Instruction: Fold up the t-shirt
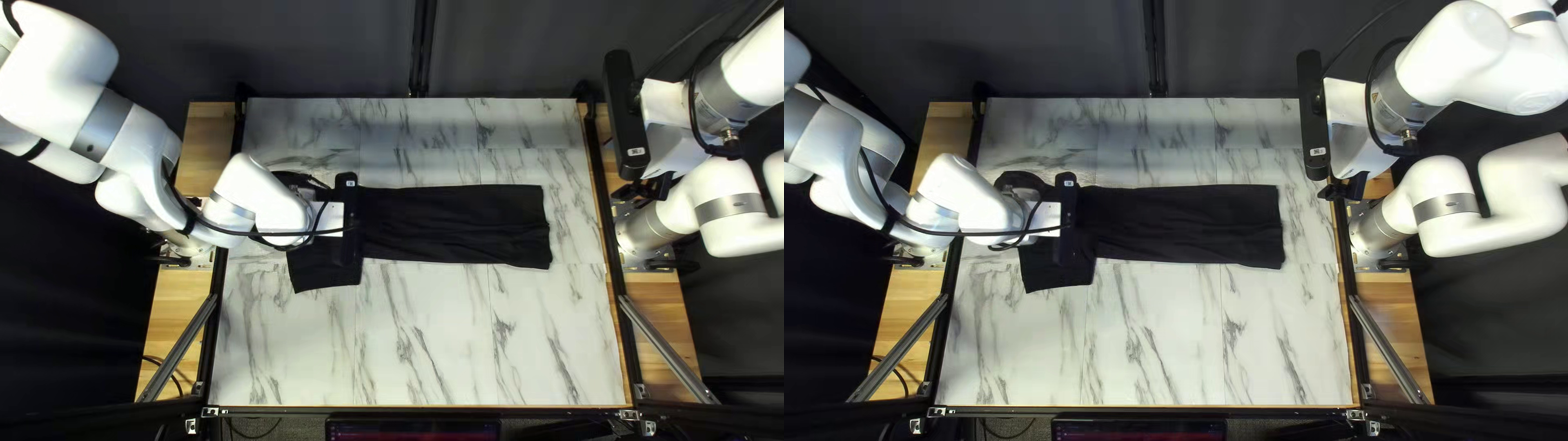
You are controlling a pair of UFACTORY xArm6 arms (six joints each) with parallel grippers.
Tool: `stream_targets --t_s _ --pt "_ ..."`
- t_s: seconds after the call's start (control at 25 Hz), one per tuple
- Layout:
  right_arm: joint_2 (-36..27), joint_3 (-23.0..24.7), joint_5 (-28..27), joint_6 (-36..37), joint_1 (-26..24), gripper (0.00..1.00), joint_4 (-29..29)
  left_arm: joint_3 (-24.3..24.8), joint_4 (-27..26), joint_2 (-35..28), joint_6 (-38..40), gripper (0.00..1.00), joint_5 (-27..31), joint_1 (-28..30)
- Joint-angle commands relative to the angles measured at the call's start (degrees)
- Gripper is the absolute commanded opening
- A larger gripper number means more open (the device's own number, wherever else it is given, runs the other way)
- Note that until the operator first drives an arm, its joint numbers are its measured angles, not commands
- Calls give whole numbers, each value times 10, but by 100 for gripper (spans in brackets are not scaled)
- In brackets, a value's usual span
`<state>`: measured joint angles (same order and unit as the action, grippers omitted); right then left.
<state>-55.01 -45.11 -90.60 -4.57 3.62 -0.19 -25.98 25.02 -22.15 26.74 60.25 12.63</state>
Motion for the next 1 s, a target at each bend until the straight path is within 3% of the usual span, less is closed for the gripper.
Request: stream_targets --t_s 0.04,0.24,0.6,0.84,1.0 --pt "0 0 0 0 0 100 0 11 15 -19 -51 4 -2 -50" --pt "0 0 0 0 0 100 0 15 24 -24 -130 8 -20 -121" --pt "0 0 0 0 0 100 0 -23 26 -2 -217 6 -13 -184" --pt "0 0 0 0 0 100 0 -58 25 18 -241 7 5 -191" --pt "0 0 0 0 0 100 0 -63 20 27 -226 6 13 -166"
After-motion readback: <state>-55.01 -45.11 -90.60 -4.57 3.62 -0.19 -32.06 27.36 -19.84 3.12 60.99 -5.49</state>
